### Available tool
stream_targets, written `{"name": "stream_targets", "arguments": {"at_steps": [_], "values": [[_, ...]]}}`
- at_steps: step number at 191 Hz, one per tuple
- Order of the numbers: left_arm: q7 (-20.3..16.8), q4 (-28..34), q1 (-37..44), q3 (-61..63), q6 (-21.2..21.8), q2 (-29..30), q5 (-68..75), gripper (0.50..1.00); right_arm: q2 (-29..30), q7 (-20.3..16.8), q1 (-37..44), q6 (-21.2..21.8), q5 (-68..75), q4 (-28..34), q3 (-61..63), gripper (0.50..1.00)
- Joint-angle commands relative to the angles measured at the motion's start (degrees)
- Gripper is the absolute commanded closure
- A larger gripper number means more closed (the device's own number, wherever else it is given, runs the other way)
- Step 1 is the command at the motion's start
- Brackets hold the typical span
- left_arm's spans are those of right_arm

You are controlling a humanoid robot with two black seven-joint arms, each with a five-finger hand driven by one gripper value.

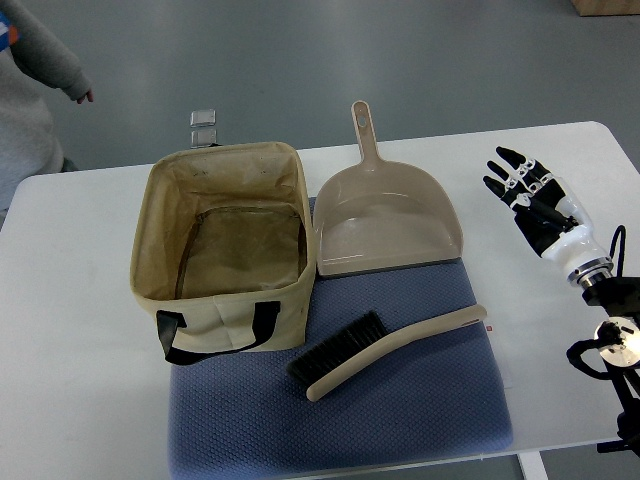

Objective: Put pink broom in yellow bag with right hand

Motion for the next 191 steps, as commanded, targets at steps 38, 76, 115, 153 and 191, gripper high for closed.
{"name": "stream_targets", "arguments": {"at_steps": [38, 76, 115, 153, 191], "values": [[-0.1, 0.3, 0.2, 0.1, 0.5, 0.0, 0.0, 0.500, 0.0, 0.0, 0.4, 0.1, 0.0, 0.0, -0.1, 0.572], [-0.1, -0.3, 0.1, -0.2, 0.4, 0.0, 0.0, 0.500, -0.4, 0.0, 0.4, 0.4, 0.0, 0.1, -0.1, 0.572], [-0.1, 0.2, 0.1, 0.0, 0.4, 0.0, 0.0, 0.500, -0.9, -0.1, 0.4, 0.4, 0.0, 0.1, 0.0, 0.572], [-0.1, 0.0, 0.1, -0.1, 0.4, 0.0, 0.0, 0.500, -0.9, 0.0, 0.4, 0.4, 0.0, 0.1, 0.0, 0.572], [-0.1, 0.1, 0.1, -0.1, 0.4, 0.0, 0.0, 0.500, -1.0, 0.0, 0.5, 0.5, 0.0, 0.1, 0.0, 0.572]]}}
